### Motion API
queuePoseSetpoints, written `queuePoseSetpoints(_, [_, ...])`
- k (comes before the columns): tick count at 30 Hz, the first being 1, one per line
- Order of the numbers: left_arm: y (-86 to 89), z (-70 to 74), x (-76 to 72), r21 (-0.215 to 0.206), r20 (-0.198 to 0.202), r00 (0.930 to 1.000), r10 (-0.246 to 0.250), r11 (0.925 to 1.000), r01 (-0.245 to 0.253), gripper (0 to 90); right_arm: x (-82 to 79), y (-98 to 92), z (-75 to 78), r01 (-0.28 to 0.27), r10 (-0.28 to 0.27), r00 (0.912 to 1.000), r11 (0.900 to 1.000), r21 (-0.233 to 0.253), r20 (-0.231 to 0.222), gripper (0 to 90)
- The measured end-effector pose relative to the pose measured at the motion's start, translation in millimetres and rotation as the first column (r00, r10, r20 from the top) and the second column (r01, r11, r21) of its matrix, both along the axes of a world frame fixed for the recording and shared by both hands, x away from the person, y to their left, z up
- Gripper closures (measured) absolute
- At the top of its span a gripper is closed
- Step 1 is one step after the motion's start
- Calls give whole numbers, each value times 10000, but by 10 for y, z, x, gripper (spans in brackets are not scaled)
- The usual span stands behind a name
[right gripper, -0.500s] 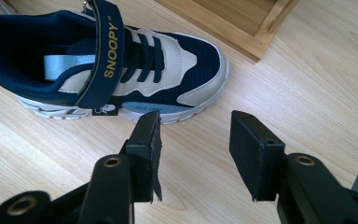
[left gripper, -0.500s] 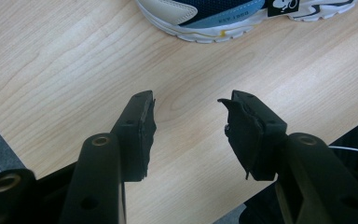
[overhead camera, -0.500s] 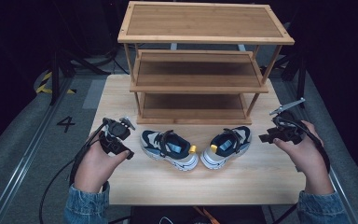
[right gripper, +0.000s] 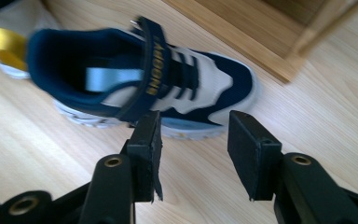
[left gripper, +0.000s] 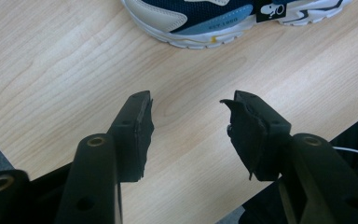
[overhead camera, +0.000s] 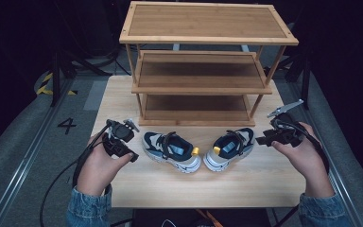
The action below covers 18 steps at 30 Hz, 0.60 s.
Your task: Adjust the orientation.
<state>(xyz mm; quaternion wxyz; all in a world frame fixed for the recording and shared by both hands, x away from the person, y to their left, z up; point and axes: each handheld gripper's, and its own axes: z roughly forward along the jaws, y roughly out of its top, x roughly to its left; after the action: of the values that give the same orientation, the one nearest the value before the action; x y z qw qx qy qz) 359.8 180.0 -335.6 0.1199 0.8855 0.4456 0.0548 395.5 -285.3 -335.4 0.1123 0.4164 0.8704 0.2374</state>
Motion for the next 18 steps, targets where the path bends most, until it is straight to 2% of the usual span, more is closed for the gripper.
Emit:
queuePoseSetpoints(4, [-18, -19, 1, -202, -101, 9999, -111, 9997, 109, 516, -17, 85, 16, -314, 312, 9995, 9992, 234, 64, 563])
queuePoseSetpoints(6, [-30, -15, 1, -214, -3, 9999, -165, 9996, 165, 521, -24, 151, 17, -522, 519, 9986, 9982, 298, 109, 564])
queuePoseSetpoints(8, [-41, -8, 2, -344, -89, 9997, -207, 9992, 204, 525, -34, 232, 23, -822, 817, 9965, 9959, 365, 165, 569])
queuePoseSetpoints(11, [-70, -15, -4, -431, 17, 9996, -278, 9987, 279, 532, -67, 380, 43, -1309, 1296, 9913, 9897, 579, 244, 575])
queuePoseSetpoints(15, [-83, -29, -22, -555, 58, 9992, -399, 9977, 402, 550, -103, 596, 51, -2006, 1985, 9794, 9770, 721, 360, 576])
queuePoseSetpoints(18, [-76, -66, -40, -669, -26, 9993, -364, 9971, 362, 566, -116, 788, 47, -2598, 2575, 9656, 9619, 856, 372, 575])
